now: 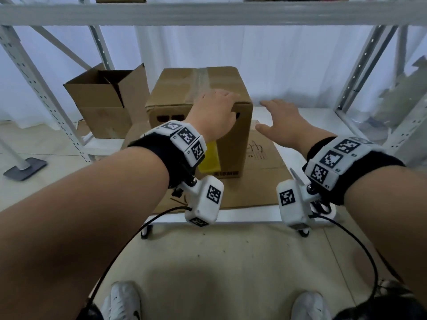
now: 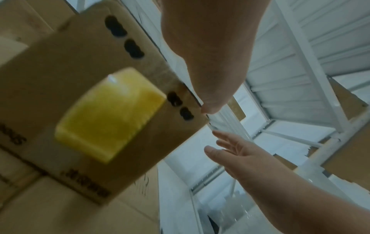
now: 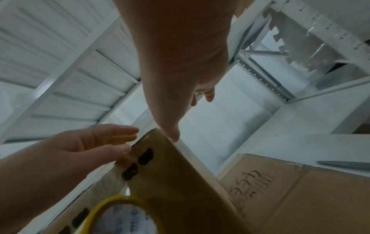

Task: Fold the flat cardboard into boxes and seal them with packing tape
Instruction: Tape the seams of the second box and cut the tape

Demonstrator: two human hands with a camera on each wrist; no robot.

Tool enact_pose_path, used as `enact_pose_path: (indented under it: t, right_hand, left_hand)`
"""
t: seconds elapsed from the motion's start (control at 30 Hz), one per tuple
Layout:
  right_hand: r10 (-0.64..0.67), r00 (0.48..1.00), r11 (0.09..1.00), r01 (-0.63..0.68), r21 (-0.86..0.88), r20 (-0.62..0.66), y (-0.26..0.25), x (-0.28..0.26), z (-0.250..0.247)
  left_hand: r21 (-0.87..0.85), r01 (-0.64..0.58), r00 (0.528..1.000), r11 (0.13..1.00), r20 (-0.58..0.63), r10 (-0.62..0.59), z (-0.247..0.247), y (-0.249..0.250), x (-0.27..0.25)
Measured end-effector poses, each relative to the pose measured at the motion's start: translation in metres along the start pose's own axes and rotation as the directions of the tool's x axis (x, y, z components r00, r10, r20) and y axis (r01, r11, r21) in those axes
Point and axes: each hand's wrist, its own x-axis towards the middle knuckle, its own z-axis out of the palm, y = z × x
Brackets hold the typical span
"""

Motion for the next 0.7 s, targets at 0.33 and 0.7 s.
enact_pose_path:
  t: [0.33,0.7]
  right_hand:
    - [0.325,0.909,0.946,-0.315,-0.082,0.260,0.096,-0.066,0.054]
    - [0.520,0.819,0.850,-0.468,-0.244,0.242,0.125,-0.088,0.111]
  left_hand:
    - [-0.136,-0.150,0.952,0.979,0.247,0.180,0.108,0.083,-0.022]
    - [-0.219,0.067,0.909,0.974,0.415,0.031,0.155,0.073,-0.035]
